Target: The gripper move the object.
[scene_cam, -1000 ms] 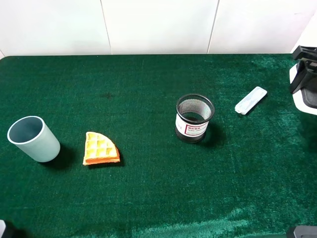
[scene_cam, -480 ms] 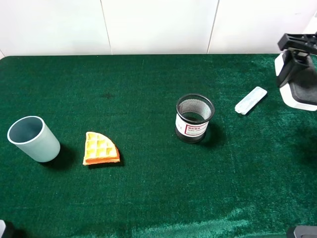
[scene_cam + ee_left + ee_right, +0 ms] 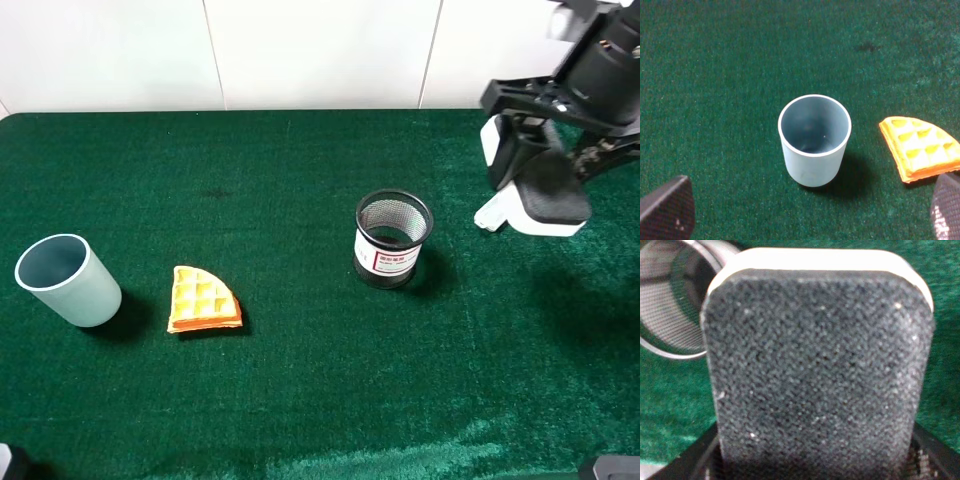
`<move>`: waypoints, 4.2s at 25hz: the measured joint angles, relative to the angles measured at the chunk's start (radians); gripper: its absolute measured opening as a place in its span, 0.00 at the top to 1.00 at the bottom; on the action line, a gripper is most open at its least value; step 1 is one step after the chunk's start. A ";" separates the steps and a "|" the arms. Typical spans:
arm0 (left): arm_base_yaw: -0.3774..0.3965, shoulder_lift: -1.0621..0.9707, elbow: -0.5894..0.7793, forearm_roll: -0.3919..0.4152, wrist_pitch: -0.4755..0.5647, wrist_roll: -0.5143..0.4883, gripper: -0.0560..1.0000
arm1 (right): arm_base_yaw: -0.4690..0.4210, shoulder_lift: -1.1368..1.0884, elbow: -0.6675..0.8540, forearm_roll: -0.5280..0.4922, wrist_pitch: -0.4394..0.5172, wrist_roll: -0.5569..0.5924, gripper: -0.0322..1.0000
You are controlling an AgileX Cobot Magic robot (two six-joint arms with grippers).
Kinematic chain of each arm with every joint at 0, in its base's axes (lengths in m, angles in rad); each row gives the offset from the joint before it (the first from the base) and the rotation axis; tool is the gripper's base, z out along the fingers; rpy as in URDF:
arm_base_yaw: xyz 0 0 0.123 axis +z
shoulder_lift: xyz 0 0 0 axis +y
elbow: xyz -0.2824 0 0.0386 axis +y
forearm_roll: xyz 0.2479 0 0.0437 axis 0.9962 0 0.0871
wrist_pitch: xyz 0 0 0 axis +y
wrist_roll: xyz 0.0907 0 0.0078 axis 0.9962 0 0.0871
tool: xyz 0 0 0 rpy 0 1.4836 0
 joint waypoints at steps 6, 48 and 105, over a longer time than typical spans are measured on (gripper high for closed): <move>0.000 0.000 0.000 0.000 0.000 0.000 0.04 | 0.120 0.000 0.000 0.003 -0.005 0.064 0.52; 0.000 0.000 0.000 0.000 0.000 0.000 0.04 | 0.382 0.545 -0.498 0.030 -0.289 0.329 0.52; 0.000 0.000 0.000 0.000 0.000 0.000 0.04 | 0.367 0.800 -0.498 0.011 -0.375 0.372 0.33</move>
